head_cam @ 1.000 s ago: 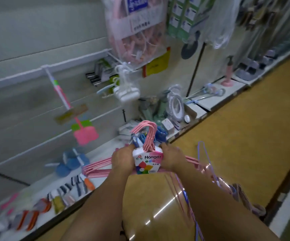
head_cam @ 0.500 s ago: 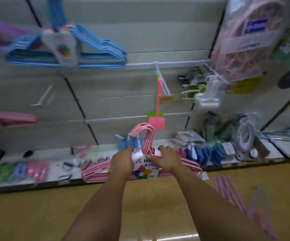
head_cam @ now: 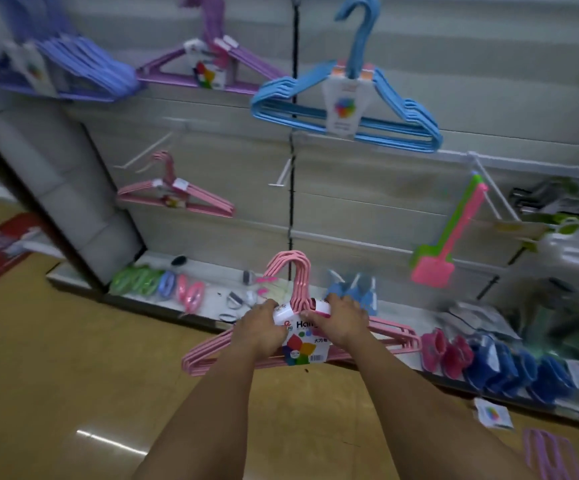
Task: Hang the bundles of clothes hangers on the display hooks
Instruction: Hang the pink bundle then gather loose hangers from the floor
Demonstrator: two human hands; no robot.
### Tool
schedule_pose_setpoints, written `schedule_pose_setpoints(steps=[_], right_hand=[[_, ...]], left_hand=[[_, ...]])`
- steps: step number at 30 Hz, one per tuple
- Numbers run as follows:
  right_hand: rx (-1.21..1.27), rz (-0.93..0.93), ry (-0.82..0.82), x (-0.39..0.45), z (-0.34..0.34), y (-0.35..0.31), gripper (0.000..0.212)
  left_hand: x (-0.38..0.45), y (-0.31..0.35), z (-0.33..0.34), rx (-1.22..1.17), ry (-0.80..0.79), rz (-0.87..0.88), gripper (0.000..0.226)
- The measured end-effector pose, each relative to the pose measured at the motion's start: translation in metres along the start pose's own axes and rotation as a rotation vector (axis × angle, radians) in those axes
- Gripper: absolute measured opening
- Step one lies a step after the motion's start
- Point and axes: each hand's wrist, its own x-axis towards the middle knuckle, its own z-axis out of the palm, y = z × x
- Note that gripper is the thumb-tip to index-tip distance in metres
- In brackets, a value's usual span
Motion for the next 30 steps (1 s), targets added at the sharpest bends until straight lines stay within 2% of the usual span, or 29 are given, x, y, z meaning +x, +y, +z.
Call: schedule_pose_setpoints(steps=[3, 13, 17, 30], right_hand=[[-0.064, -0.044, 0.017, 0.001, 0.014, -0.035, 0.07], [-0.148, -0.173, -0.005, 0.037, 0.039, -0.113, 0.074], [-0.123, -0.209, 0.004, 0.071, 0.039, -0.145, 0.08], [-0.066, -0.24, -0.032, 0.17, 0.036, -0.227, 0.07]], left_hand=[[-0.007, -0.03, -0.016, 0.064, 0.007, -0.01, 0.065], [0.009, -0.088, -0.06, 0.119, 0.124, -0.113, 0.058], [0.033, -0.1, -0.089, 0.135, 0.162, -0.131, 0.056], [0.121, -0.136, -0.163, 0.162, 0.203, -0.173, 0.05]])
